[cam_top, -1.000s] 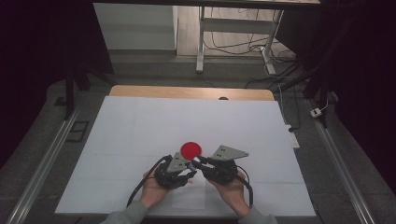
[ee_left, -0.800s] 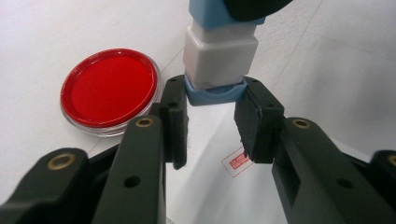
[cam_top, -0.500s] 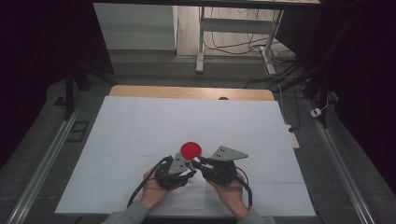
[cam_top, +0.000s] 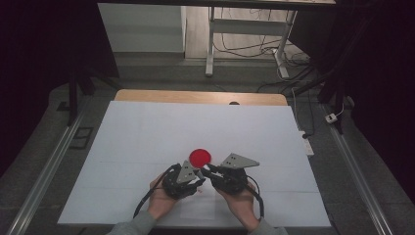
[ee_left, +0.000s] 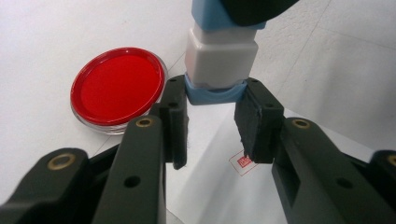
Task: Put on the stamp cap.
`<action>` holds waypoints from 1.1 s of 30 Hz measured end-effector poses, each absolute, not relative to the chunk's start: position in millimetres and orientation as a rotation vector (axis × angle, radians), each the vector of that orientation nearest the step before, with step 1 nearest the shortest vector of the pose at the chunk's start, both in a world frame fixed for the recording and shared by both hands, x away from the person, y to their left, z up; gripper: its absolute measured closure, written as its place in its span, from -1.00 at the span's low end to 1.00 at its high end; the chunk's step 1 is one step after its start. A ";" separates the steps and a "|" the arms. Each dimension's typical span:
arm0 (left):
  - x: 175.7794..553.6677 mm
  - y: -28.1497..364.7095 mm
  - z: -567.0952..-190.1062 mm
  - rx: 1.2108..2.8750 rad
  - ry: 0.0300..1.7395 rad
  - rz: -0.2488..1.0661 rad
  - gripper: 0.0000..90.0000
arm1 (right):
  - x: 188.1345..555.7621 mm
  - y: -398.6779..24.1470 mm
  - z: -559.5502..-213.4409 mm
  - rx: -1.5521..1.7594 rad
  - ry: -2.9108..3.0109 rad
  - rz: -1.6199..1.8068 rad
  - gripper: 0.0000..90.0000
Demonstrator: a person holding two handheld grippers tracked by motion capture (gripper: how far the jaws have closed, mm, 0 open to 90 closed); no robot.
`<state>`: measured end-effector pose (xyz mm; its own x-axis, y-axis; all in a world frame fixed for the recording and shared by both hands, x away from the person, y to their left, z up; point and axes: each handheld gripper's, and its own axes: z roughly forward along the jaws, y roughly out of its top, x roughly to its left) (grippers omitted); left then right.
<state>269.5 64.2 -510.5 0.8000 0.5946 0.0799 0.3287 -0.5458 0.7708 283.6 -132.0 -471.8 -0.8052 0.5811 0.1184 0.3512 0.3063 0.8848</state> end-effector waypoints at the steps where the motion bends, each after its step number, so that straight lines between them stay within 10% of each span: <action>1: 269.6 64.1 -510.6 2.190 0.680 0.426 0.44 | 283.6 -131.9 -472.0 0.854 2.350 1.502 0.66; 33: 264.6 62.0 -508.2 2.214 0.636 0.521 0.45 | 286.2 -132.2 -474.8 0.881 2.381 1.505 0.67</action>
